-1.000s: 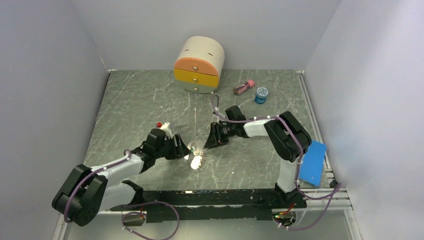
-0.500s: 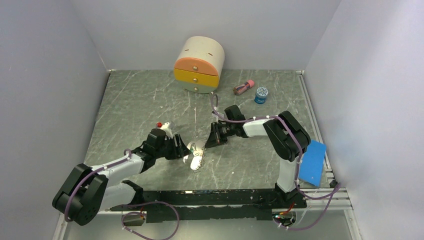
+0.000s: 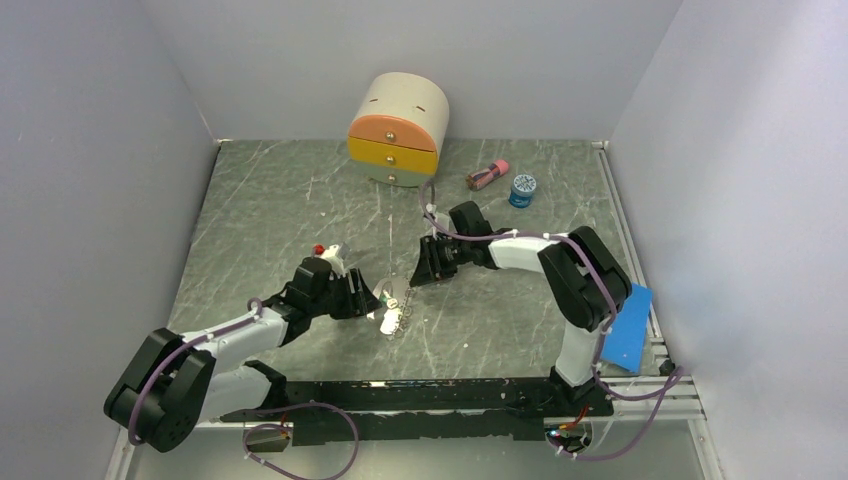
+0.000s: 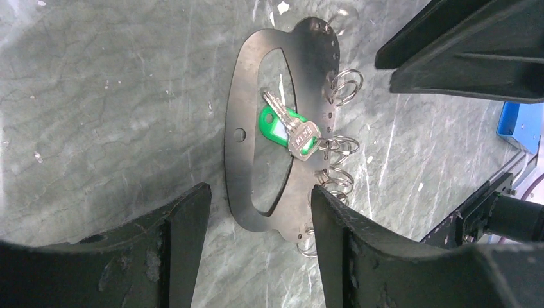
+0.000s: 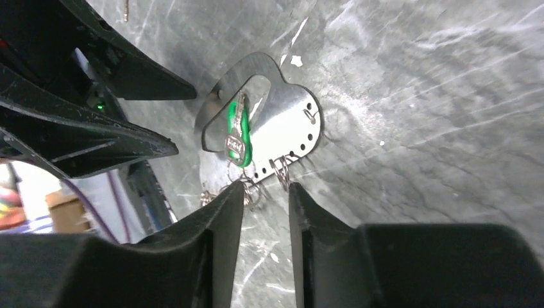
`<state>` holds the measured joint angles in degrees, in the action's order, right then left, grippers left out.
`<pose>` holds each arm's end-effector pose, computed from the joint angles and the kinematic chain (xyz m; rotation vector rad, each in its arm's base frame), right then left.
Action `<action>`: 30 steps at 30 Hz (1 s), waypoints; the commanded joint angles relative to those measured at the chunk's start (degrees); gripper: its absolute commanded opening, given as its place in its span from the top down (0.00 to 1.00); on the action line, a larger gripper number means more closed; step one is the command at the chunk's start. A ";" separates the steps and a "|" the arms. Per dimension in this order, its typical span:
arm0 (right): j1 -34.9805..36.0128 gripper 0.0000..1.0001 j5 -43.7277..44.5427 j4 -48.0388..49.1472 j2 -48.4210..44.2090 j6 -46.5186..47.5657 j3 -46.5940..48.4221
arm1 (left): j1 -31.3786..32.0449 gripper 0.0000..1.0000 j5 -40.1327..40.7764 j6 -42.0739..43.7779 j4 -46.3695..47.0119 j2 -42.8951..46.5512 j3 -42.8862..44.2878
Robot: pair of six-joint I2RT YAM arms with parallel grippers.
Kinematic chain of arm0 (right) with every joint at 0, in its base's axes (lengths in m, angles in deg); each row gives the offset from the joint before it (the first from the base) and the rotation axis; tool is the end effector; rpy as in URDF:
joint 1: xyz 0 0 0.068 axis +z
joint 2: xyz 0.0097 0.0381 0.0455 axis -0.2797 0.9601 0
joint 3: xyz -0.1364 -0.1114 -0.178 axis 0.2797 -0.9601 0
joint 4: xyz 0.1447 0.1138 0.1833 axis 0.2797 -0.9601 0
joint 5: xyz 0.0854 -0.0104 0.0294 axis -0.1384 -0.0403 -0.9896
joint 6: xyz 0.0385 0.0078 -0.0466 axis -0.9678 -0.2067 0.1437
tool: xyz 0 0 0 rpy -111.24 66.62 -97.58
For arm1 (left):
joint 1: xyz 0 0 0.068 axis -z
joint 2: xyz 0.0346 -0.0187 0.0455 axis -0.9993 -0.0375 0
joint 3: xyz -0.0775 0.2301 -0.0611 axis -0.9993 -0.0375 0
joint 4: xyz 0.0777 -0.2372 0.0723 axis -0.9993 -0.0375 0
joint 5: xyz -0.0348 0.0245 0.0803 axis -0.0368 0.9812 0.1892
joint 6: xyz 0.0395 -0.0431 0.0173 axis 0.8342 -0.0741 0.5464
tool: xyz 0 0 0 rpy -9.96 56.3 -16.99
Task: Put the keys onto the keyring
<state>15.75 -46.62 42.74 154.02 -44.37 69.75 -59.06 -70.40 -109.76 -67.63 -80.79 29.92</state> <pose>0.2862 0.2150 0.1107 -0.5603 2.5118 1.3088 0.1885 -0.1165 0.1181 -0.0809 2.3981 -0.8818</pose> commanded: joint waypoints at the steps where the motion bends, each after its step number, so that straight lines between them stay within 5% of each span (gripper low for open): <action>1: 0.27 0.58 5.96 -3.92 -5.48 5.27 0.96 | -0.23 0.36 0.20 2.24 -0.16 0.97 2.05; 5: 0.72 0.54 5.64 -4.75 -6.64 6.06 0.36 | -0.25 0.36 0.08 2.57 -0.05 0.40 2.30; 16: 3.95 0.65 3.21 -3.76 -3.43 3.91 2.11 | -0.24 0.37 -1.51 2.44 1.23 -1.30 2.78; 22: 6.16 0.67 4.82 -5.96 -2.20 5.35 1.36 | -0.16 0.43 -12.50 6.02 8.47 -1.55 2.26; 30: 7.94 0.71 7.32 -6.37 -1.41 6.35 1.71 | -0.15 0.44 -14.17 5.74 10.96 -2.53 2.15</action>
<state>23.02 -40.57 36.34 151.88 -39.41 69.88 -59.17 -81.73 -105.12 -60.44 -82.85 30.79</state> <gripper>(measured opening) 0.297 0.563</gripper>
